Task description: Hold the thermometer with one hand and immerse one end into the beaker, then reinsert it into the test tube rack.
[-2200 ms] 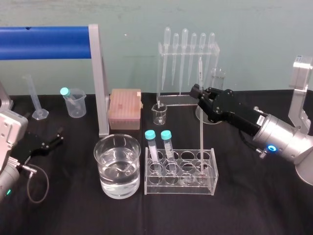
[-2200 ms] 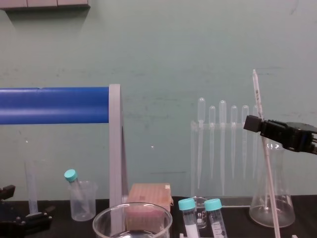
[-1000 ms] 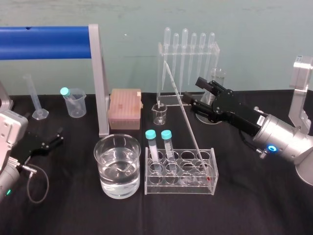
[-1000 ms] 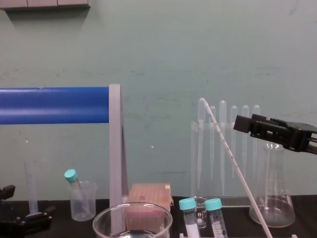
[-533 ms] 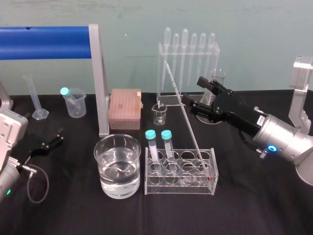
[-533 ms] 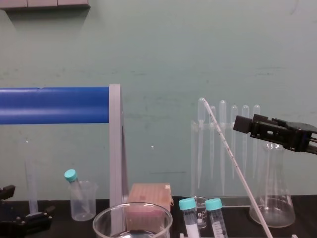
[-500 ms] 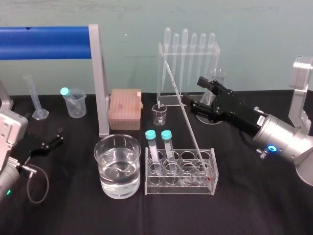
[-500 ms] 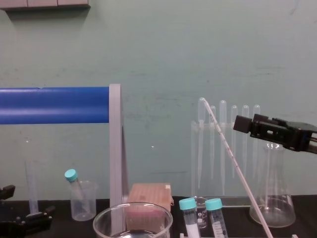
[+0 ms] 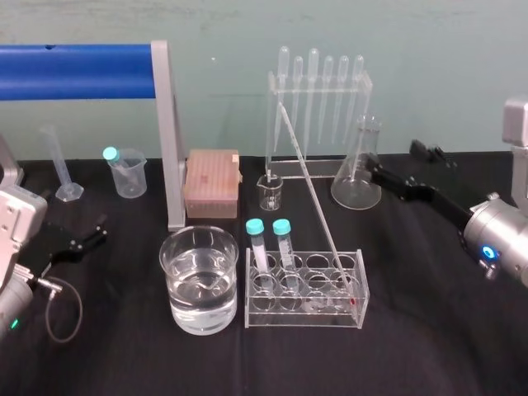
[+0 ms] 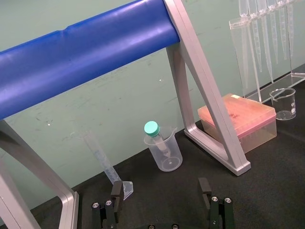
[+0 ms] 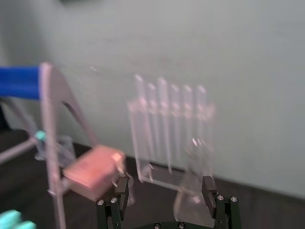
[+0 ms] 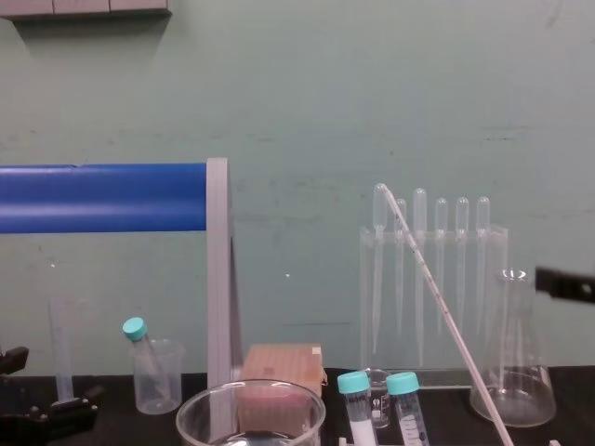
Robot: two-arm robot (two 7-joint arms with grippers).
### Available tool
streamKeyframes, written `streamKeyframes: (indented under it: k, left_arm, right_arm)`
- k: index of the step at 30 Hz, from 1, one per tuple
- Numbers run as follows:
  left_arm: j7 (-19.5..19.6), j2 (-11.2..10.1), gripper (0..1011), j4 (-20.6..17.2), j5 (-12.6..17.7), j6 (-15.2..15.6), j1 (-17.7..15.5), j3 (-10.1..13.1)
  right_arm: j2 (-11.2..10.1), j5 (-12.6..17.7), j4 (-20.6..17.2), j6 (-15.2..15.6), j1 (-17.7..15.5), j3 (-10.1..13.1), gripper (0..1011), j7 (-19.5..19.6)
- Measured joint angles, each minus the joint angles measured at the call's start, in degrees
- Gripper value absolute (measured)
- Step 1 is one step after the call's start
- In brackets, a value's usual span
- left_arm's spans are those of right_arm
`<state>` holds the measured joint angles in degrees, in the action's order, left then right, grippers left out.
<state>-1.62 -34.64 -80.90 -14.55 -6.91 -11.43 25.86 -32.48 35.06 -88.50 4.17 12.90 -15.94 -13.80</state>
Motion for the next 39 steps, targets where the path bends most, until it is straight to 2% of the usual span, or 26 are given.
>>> streamKeyframes:
  k: [1, 3, 7, 12, 17, 39]
  left_arm:
    - [0.0, 0.0, 1008, 0.0, 0.0, 0.0, 0.0, 0.0]
    - [0.0, 0.0, 1008, 0.0, 0.0, 0.0, 0.0, 0.0]
    - [0.0, 0.0, 1008, 0.0, 0.0, 0.0, 0.0, 0.0]
    - [0.0, 0.0, 1008, 0.0, 0.0, 0.0, 0.0, 0.0]
    - [0.0, 0.0, 1008, 0.0, 0.0, 0.0, 0.0, 0.0]
    - [0.0, 0.0, 1008, 0.0, 0.0, 0.0, 0.0, 0.0]
  right_arm:
    - [0.2, -0.2, -0.1, 1.8, -0.3, 0.2, 1003, 1.5]
    - [0.8, -0.4, 0.5, 3.5, -0.5, 0.2, 1003, 2.6]
    - [2.2, -0.3, 2.6, 4.8, -0.6, 0.2, 1003, 2.8]
    - [4.2, 0.1, 5.9, 4.4, -0.5, 0.1, 1003, 1.1]
    - [5.0, 0.1, 6.8, 4.1, -0.4, 0.4, 1003, -0.1]
    - [5.0, 0.0, 6.8, 3.9, -0.4, 0.5, 1003, -0.3]
